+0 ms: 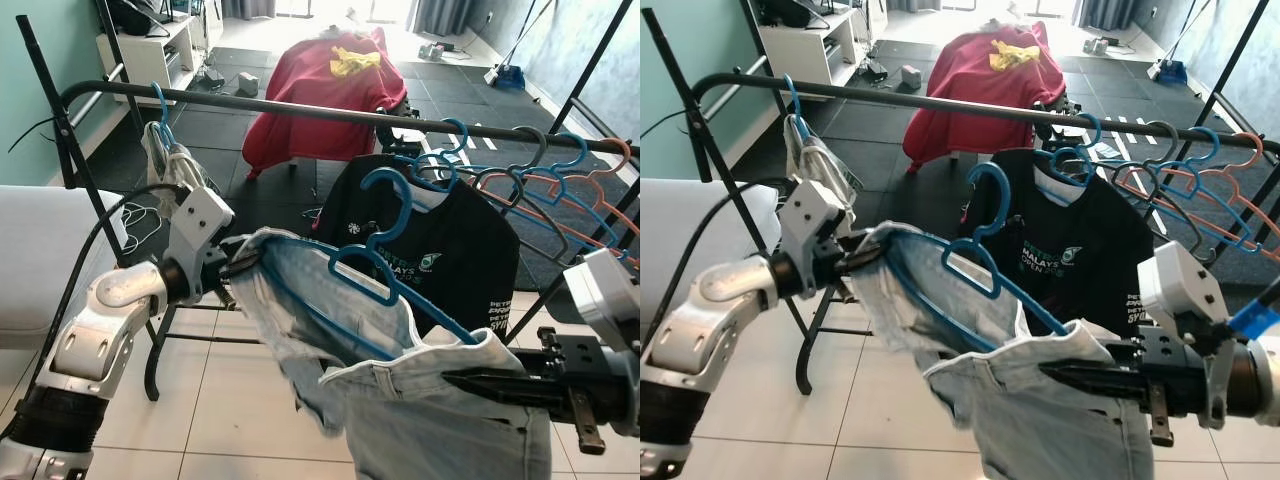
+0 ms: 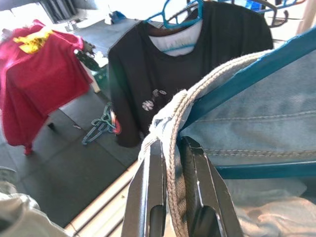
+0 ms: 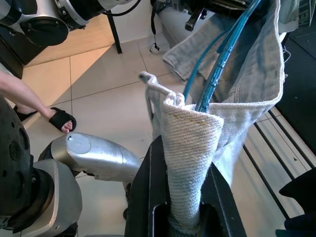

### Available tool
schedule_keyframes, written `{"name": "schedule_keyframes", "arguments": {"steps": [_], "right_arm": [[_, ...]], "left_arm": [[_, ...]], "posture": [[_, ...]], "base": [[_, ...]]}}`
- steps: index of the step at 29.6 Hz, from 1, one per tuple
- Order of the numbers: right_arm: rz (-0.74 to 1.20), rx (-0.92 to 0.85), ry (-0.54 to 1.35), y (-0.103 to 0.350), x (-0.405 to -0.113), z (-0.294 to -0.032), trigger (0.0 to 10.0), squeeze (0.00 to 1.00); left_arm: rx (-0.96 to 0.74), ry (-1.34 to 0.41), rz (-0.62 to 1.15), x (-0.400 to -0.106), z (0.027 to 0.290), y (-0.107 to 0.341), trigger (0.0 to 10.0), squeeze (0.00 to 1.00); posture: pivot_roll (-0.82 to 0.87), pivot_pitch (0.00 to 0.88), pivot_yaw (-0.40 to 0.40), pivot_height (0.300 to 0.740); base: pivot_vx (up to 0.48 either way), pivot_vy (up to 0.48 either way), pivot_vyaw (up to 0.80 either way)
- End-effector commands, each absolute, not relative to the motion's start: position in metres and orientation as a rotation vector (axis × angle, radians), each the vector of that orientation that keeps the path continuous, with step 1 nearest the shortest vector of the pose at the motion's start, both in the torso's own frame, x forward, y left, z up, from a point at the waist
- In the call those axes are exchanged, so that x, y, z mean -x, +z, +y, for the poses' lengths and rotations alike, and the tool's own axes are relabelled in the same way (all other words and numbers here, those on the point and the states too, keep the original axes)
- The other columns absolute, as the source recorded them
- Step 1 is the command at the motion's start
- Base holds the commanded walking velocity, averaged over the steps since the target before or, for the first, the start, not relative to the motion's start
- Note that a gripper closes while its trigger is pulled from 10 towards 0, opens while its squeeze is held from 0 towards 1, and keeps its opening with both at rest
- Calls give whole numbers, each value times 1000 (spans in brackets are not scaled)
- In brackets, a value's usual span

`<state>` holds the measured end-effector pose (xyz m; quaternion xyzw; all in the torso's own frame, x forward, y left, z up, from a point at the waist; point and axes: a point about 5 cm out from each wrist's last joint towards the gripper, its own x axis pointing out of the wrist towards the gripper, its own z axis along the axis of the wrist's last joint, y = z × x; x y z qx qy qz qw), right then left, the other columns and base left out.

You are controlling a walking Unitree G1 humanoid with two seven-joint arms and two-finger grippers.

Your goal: Hang hanger

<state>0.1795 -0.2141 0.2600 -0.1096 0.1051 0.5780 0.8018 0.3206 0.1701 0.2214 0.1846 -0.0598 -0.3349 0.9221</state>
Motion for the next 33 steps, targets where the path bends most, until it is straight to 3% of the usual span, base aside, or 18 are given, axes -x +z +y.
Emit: {"name": "schedule_keyframes", "arguments": {"steps": [1, 7, 19, 33], "right_arm": [[195, 268, 1275, 268, -174, -212, 0, 0], [181, 273, 1297, 272, -172, -208, 0, 0], [72, 256, 1388, 292, -160, -197, 0, 0], [65, 254, 1407, 296, -157, -195, 0, 0]], "left_arm": [[-418, -490, -43, -329, 202, 214, 0, 0], [-418, -310, -35, -339, 221, 217, 0, 0], [-457, -110, 89, -348, 257, 198, 0, 0], [-444, 0, 159, -349, 284, 188, 0, 0]], "posture": [[-72, 74, -24, 740], [-77, 82, -19, 740], [-84, 85, -11, 740], [-86, 87, -11, 740]], "base": [[0, 0, 0], [0, 0, 0], [0, 0, 0], [0, 0, 0]]}}
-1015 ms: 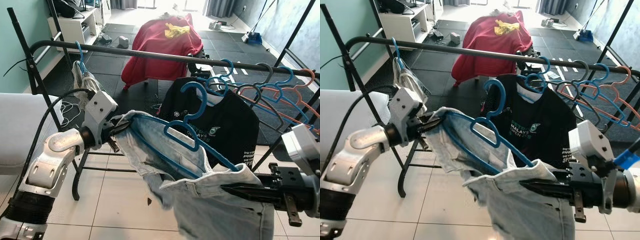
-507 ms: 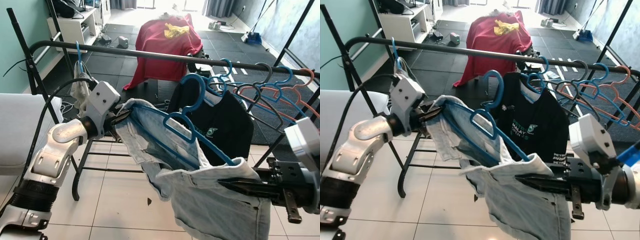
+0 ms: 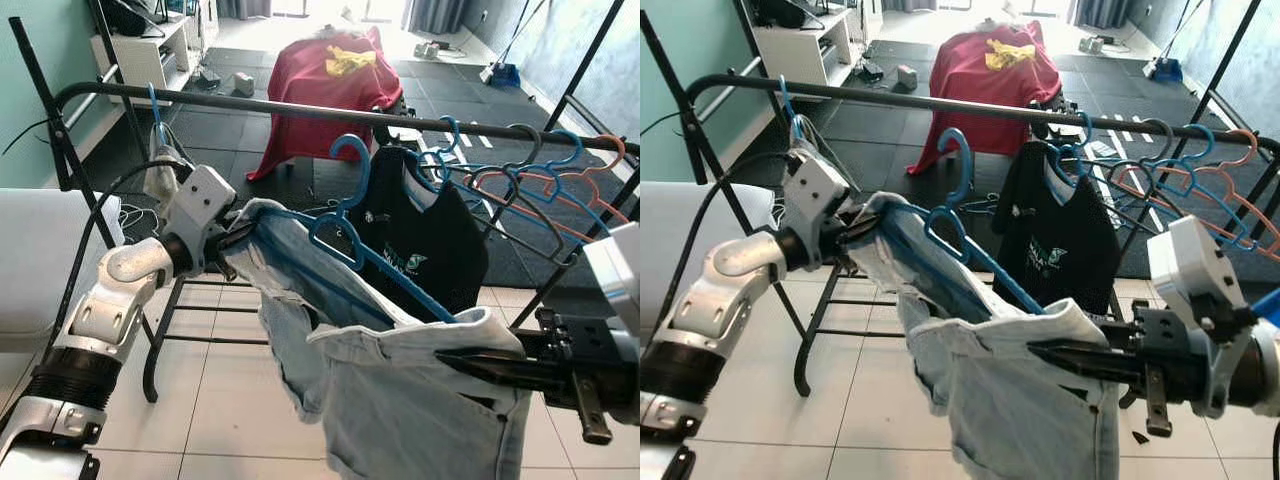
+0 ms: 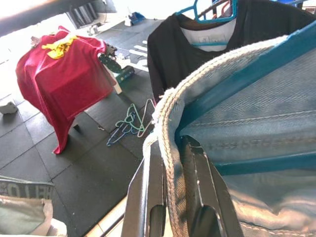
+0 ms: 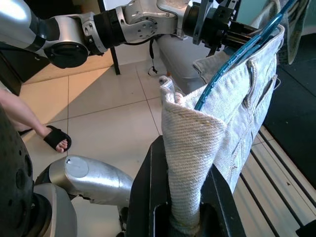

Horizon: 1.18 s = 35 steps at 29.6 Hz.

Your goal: Hang hanger

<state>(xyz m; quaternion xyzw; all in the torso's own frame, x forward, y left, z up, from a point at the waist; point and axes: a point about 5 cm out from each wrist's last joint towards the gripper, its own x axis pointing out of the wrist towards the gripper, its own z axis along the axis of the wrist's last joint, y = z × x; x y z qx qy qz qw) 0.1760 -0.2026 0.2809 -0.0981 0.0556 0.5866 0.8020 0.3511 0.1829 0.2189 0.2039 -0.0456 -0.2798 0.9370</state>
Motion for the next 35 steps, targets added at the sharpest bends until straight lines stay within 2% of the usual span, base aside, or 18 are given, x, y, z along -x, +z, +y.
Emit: {"name": "schedule_keyframes", "arguments": {"steps": [1, 10, 11, 13, 14, 16, 17, 18, 20, 24, 26, 27, 28, 29, 31, 32, 34, 35], "right_arm": [[56, 249, 1413, 297, -156, -194, 0, 0], [-26, 162, 1491, 306, -149, -186, 0, 0], [-48, 126, 1514, 306, -149, -183, 0, 0], [-48, 126, 1514, 306, -149, -183, 0, 0], [-59, 104, 1527, 305, -149, -182, 0, 0], [-59, 104, 1527, 305, -149, -182, 0, 0], [-72, 84, 1543, 306, -148, -180, 0, 0], [-79, 79, 1549, 307, -148, -180, 0, 0], [-78, 84, 1547, 308, -147, -181, 0, 0], [-77, 87, 1545, 308, -147, -182, 0, 0], [-74, 137, 1488, 314, -148, -190, 0, 0], [-74, 137, 1488, 314, -148, -190, 0, 0], [-83, 157, 1465, 319, -149, -194, 0, 0], [-91, 177, 1448, 323, -149, -197, 0, 0], [-96, 187, 1442, 325, -149, -198, 0, 0], [-113, 183, 1443, 328, -148, -198, 0, 0], [-113, 183, 1443, 328, -148, -198, 0, 0], [-133, 171, 1450, 330, -148, -197, 0, 0]], "left_arm": [[-436, 0, 175, -349, 285, 184, 0, 0], [-365, -86, 248, -350, 272, 160, 549, 0], [-314, -220, 218, -352, 248, 159, 2510, 0], [-314, -220, 218, -352, 248, 159, 2510, 0], [-280, -314, 191, -352, 231, 160, 2510, 0], [-280, -314, 191, -352, 231, 160, 2510, 0], [-264, -373, 181, -351, 221, 160, 3020, 0], [-258, -362, 192, -352, 224, 159, 3922, 0], [-260, -323, 211, -353, 232, 158, 4235, 0], [-261, -297, 223, -354, 238, 158, 4235, 0], [-228, -267, 287, -352, 255, 155, 5412, 0], [-228, -267, 287, -352, 255, 155, 5412, 0], [-216, -257, 311, -351, 260, 153, 5843, 0], [-199, -266, 349, -349, 261, 147, 6863, 0], [-190, -275, 371, -348, 261, 144, 6863, 0], [-181, -293, 411, -345, 259, 137, 8980, 0], [-181, -293, 411, -345, 259, 137, 8980, 0], [-151, -363, 463, -340, 250, 128, 10000, 0]], "posture": [[-88, 90, -10, 740], [-90, 93, -12, 740], [-91, 93, -11, 740], [-91, 93, -11, 740], [-91, 93, -11, 740], [-91, 93, -11, 740], [-86, 92, -9, 740], [-88, 92, -8, 740], [-89, 93, -6, 740], [-89, 93, -6, 740], [-86, 92, -6, 740], [-86, 92, -6, 740], [-86, 90, -5, 740], [-86, 88, -5, 740], [-86, 88, -5, 740], [-89, 87, -5, 740], [-89, 87, -5, 740], [-89, 87, -5, 740]], "base": [[0, 0, 0], [0, 0, 0], [0, 0, 0], [0, 0, 0], [0, 0, 0], [0, 0, 0], [0, 0, 0], [0, 0, 0], [0, 0, 0], [0, 0, 0], [0, 0, 0], [0, 0, 0], [0, 0, 0], [0, 0, 0], [0, 0, 0], [0, 0, 0], [0, 0, 0], [0, 0, 0]]}}
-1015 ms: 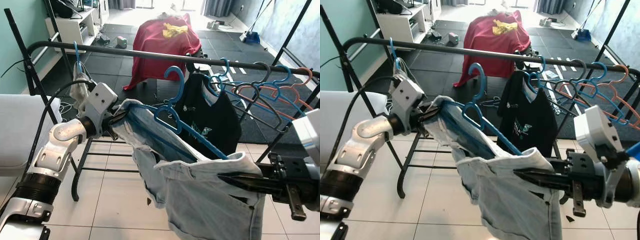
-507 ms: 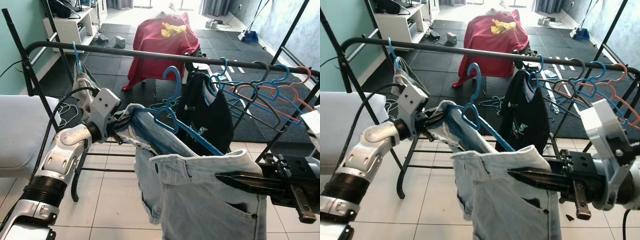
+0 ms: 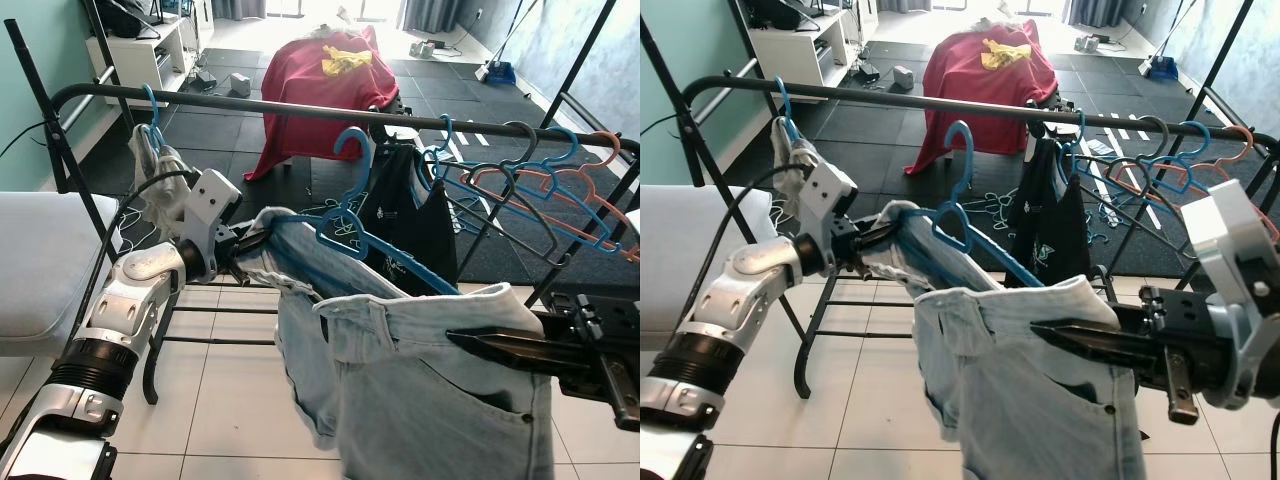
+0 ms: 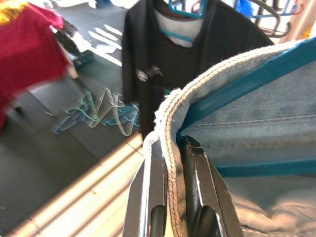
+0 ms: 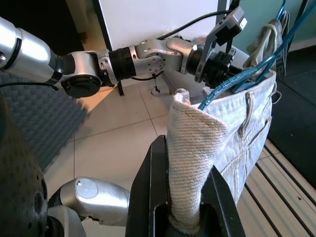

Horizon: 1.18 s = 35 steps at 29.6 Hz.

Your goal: Hang hanger

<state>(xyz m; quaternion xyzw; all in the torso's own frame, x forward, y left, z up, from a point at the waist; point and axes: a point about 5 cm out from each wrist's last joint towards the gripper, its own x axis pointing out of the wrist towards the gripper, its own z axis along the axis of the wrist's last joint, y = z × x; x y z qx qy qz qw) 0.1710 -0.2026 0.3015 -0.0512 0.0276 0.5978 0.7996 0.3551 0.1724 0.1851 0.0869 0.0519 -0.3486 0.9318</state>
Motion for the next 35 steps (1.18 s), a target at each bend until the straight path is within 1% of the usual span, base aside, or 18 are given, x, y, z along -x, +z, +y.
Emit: {"name": "schedule_keyframes", "arguments": {"steps": [1, 2, 3, 5, 7, 9, 10, 11, 14, 17, 18, 19, 20, 21, 22, 28, 32, 35], "right_arm": [[-155, 153, 1456, 332, -147, -196, 0, 0], [-155, 153, 1456, 332, -147, -196, 0, 0], [-176, 140, 1455, 333, -147, -196, 0, 0], [-176, 140, 1455, 333, -147, -196, 0, 0], [-193, 131, 1443, 333, -149, -195, 0, 0], [-188, 131, 1438, 332, -150, -195, 0, 0], [-128, 142, 1419, 323, -153, -194, 0, 0], [-128, 142, 1419, 323, -153, -194, 0, 0], [19, 170, 1376, 300, -158, -195, 0, 0], [59, 182, 1359, 294, -159, -195, 0, 0], [115, 196, 1337, 285, -161, -196, 0, 0], [115, 196, 1337, 285, -161, -196, 0, 0], [158, 204, 1318, 278, -163, -196, 0, 0], [158, 204, 1318, 278, -163, -196, 0, 0], [187, 205, 1304, 273, -164, -197, 0, 0], [215, 202, 1271, 268, -165, -199, 0, 0], [253, 218, 1211, 259, -167, -204, 0, 0], [245, 220, 1181, 256, -168, -206, 0, 0]], "left_arm": [[-125, -447, 495, -335, 238, 121, 10000, 0], [-125, -447, 495, -335, 238, 121, 10000, 0], [-93, -520, 515, -331, 226, 118, 10000, 0], [-93, -520, 515, -331, 226, 118, 10000, 0], [9, -596, 499, -329, 210, 121, 10000, 0], [38, -599, 486, -330, 208, 124, 10000, 0], [83, -564, 426, -336, 211, 134, 10000, 0], [83, -564, 426, -336, 211, 134, 10000, 0], [169, -490, 251, -351, 220, 162, 10000, 0], [191, -467, 184, -354, 221, 172, 10000, 0], [224, -452, 86, -357, 223, 188, 10000, 0], [224, -452, 86, -357, 223, 188, 10000, 0], [262, -442, 2, -359, 225, 202, 10000, 0], [262, -442, 2, -359, 225, 202, 10000, 0], [279, -439, -63, -359, 226, 213, 10000, 0], [300, -402, -150, -358, 234, 230, 10000, 0], [267, -352, -184, -359, 243, 240, 10000, 0], [246, -347, -196, -359, 244, 245, 10000, 0]], "posture": [[-89, 84, -7, 740], [-89, 84, -7, 740], [-87, 84, -5, 740], [-87, 84, -5, 740], [-86, 83, -2, 740], [-86, 83, -2, 740], [-88, 85, -4, 740], [-88, 85, -4, 740], [-86, 89, -4, 740], [-85, 92, -4, 740], [-84, 92, -4, 740], [-84, 92, -4, 740], [-84, 95, -4, 740], [-84, 95, -4, 740], [-83, 96, -6, 740], [-88, 98, -6, 740], [-86, 101, -6, 740], [-86, 101, -6, 740]], "base": [[0, 0, 0], [0, 0, 0], [0, 0, 0], [0, 0, 0], [0, 0, 0], [0, 0, 0], [0, 0, 0], [0, 0, 0], [0, 0, 0], [0, 0, 0], [0, 0, 0], [0, 0, 0], [0, 0, 0], [0, 0, 0], [0, 0, 0], [0, 0, 0], [0, 0, 0], [0, 0, 0]]}}
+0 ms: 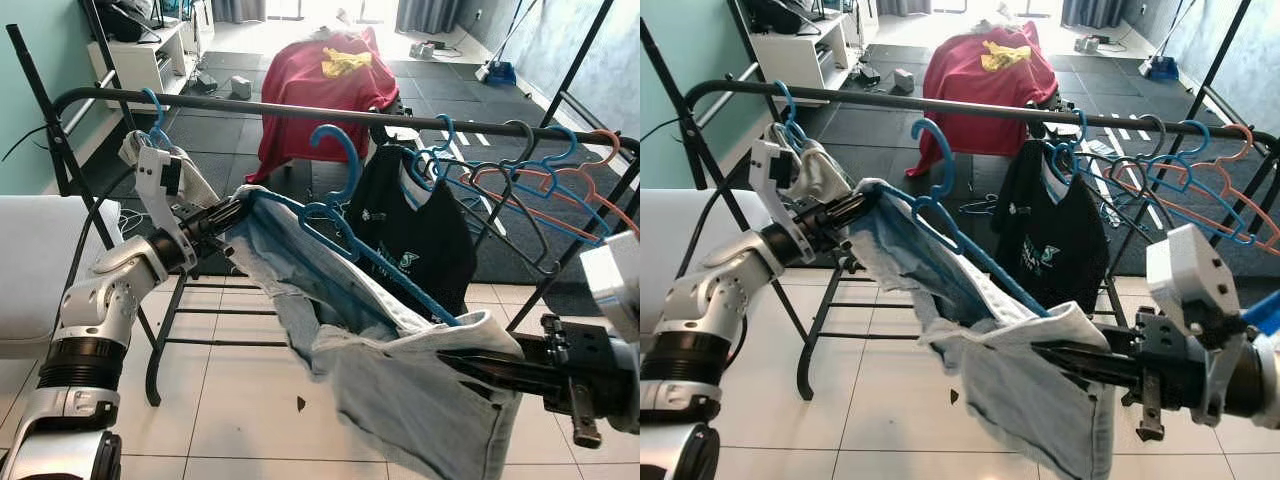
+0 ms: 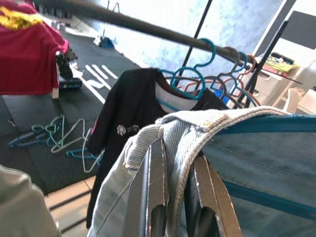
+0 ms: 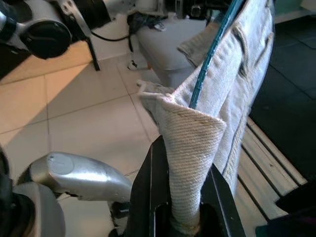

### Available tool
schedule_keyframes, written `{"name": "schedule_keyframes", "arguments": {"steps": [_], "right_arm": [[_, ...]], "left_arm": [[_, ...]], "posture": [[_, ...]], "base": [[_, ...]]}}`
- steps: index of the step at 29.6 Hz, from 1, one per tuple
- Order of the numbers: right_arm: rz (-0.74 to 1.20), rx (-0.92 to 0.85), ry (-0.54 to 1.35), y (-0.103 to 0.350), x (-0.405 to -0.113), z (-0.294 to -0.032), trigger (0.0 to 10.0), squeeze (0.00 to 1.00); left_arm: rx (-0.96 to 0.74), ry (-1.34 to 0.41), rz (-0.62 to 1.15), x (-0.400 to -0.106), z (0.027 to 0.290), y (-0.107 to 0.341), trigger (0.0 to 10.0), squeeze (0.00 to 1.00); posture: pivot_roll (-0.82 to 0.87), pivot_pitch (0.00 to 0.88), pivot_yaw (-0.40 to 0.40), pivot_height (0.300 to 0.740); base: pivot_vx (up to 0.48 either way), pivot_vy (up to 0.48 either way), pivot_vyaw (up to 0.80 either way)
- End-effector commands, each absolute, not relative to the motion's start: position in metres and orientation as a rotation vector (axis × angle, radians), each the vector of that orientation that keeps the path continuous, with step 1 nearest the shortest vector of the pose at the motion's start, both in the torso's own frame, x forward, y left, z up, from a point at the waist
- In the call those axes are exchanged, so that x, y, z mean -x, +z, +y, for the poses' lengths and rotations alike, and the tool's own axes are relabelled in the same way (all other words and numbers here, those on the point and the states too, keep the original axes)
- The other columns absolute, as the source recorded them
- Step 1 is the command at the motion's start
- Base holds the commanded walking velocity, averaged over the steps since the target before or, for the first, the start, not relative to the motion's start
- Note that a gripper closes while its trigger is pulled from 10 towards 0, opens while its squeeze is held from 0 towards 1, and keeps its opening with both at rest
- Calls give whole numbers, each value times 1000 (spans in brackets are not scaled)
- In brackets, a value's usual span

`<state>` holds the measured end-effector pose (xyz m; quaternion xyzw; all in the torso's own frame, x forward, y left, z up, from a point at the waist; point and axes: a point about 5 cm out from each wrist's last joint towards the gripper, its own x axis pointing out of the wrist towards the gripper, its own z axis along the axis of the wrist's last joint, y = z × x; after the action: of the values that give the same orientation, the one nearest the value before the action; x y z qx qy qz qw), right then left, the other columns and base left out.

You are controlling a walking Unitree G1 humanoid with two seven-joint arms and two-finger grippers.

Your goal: Hang hanger

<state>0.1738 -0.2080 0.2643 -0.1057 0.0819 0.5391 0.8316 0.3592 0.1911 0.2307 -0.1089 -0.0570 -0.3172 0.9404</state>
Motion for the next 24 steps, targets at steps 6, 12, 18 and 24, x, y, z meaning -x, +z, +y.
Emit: {"name": "schedule_keyframes", "arguments": {"steps": [6, 12, 18, 24], "right_arm": [[199, 197, 1092, 249, -178, -209, 10000, 733], [138, 186, 1063, 250, -182, -210, 10000, 1000], [54, 190, 1062, 258, -183, -210, 10000, 0], [-25, 182, 1033, 264, -186, -210, 10000, 0]], "left_arm": [[205, -335, -217, -361, 243, 251, 10000, 0], [191, -325, -231, -360, 241, 253, 10000, 0], [186, -327, -235, -360, 240, 254, 10000, 0], [170, -331, -237, -361, 236, 254, 10000, 0]], "posture": [[-85, 101, -6, 740], [-85, 101, -6, 740], [-86, 102, -6, 740], [-86, 103, -4, 740]], "base": [[0, 0, 0], [0, 0, 0], [0, 0, 0], [0, 0, 0]]}}
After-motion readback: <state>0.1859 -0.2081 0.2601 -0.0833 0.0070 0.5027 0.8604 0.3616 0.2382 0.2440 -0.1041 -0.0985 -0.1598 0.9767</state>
